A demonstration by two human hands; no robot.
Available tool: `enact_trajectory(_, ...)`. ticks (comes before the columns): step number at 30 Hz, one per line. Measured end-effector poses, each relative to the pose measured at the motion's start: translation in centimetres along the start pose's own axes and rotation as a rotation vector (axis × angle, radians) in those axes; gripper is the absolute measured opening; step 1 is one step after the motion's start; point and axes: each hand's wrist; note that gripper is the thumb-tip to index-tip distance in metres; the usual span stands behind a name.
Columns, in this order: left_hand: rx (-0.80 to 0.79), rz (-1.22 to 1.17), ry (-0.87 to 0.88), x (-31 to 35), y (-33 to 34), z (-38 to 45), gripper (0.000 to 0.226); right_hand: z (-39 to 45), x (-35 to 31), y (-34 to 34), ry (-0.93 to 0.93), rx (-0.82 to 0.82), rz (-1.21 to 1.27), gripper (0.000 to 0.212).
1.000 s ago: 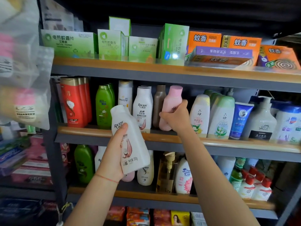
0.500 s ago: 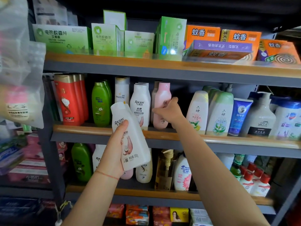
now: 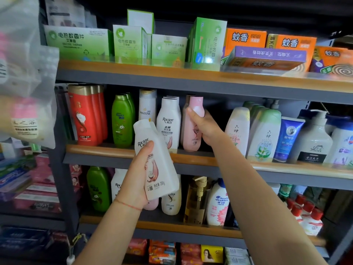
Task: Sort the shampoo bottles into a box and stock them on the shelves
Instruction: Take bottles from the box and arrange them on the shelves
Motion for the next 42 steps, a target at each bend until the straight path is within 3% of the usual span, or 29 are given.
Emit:
enact_trajectory(2, 0.009, 0.005, 0.012, 0.1, -0.2, 0.2, 0.058, 0.2, 0.1, 0.1, 0.001, -0.025, 0.000, 0.072)
enact_trajectory(5, 0.010, 0.010, 0.027, 0.3, -0.6, 0.5, 0.065, 0.6, 0.4, -0.1, 0.009, -0.053, 0.017, 0.031)
enact_trajectory(7, 0.007, 0.015, 0.033, 0.4, -0.8, 0.6, 0.065, 0.8, 0.5, -0.3, 0.027, -0.046, 0.036, 0.025)
enact_trajectory(9, 0.007, 0.016, 0.039, 0.4, -0.9, 0.7, 0.064, 0.8, 0.6, -0.2, 0.030, -0.046, 0.047, 0.035)
enact_trajectory(12, 0.007, 0.010, 0.030, 0.4, -1.0, 0.8, 0.064, 0.7, 0.5, 0.0, 0.047, -0.019, 0.042, 0.085)
enact_trajectory(13, 0.010, 0.008, 0.023, 0.3, -1.0, 0.8, 0.065, 0.7, 0.4, 0.0, 0.049, -0.005, 0.037, 0.093)
enact_trajectory(21, 0.010, 0.031, 0.026, 0.4, -1.0, 0.4, 0.068, 0.8, 0.9, -0.4, 0.008, 0.132, -0.007, 0.068)
enact_trajectory(27, 0.025, 0.058, 0.044, 0.6, -1.0, 0.4, 0.067, 0.2, 0.4, -0.6, -0.001, 0.182, 0.004, 0.096)
enact_trajectory(33, 0.018, 0.047, 0.017, 0.5, -0.7, 0.3, 0.070, 0.3, 0.4, -1.0, 0.010, 0.153, -0.014, 0.101)
enact_trajectory(38, -0.012, 0.021, -0.006, 0.3, -0.6, -0.1, 0.073, -1.1, -1.2, -0.7, 0.003, 0.235, -0.035, 0.112)
enact_trajectory(42, -0.042, 0.020, -0.019, 0.1, -0.6, -0.1, 0.065, -2.3, -3.1, 0.1, -0.030, 0.364, -0.089, 0.097)
Point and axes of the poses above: each hand's wrist, its own z-axis towards the middle knuckle, its own y-axis out of the palm, x = y × z, and after that the axes turned 6 degrees about -z, right-handed
